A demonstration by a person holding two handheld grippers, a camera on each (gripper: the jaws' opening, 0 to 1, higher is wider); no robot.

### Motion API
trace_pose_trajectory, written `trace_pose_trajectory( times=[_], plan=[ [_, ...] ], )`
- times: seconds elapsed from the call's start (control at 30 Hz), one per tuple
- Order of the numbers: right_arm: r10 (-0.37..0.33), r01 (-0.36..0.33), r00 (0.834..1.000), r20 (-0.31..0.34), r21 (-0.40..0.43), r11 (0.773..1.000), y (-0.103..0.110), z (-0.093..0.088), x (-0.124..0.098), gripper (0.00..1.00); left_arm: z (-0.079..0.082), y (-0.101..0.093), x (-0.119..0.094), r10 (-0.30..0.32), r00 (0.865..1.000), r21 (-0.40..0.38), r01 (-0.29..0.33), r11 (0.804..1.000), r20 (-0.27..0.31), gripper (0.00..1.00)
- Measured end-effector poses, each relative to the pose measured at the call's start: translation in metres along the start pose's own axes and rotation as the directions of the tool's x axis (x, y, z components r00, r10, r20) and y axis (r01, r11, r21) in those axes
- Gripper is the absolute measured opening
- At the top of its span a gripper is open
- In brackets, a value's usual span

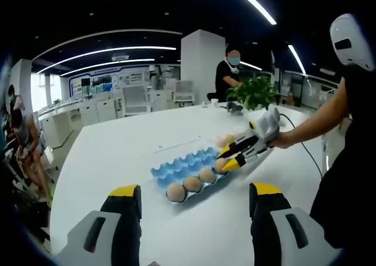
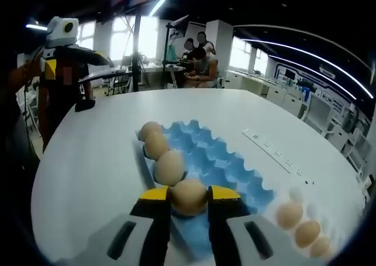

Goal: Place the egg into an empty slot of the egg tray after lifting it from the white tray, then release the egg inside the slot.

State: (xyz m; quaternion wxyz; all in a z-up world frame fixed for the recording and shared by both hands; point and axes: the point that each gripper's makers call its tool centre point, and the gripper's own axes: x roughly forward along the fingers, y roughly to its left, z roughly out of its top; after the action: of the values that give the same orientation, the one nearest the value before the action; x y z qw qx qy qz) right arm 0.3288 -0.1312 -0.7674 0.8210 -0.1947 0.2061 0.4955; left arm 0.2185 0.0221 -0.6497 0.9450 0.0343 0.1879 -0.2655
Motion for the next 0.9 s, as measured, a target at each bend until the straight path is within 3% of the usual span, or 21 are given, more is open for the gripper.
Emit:
trace_pose_trajectory(
  times=[0.47, 0.9],
  plan=[
    [0.013, -0.013, 1.0, -0.005, 0.005, 1.0, 0.013, -0.003, 0.004, 0.24, -0.007, -0.001, -0.016, -0.004, 1.0, 0.001, 0.004, 1.0, 0.001, 0.75],
    [0.014, -0.014, 1.0, -0.001, -0.067, 0.998, 0.016, -0.004, 0.002, 0.27, -0.006, -0.002, -0.017, -0.001, 1.0, 0.004, 0.001, 1.0, 0.003, 0.75]
  ],
)
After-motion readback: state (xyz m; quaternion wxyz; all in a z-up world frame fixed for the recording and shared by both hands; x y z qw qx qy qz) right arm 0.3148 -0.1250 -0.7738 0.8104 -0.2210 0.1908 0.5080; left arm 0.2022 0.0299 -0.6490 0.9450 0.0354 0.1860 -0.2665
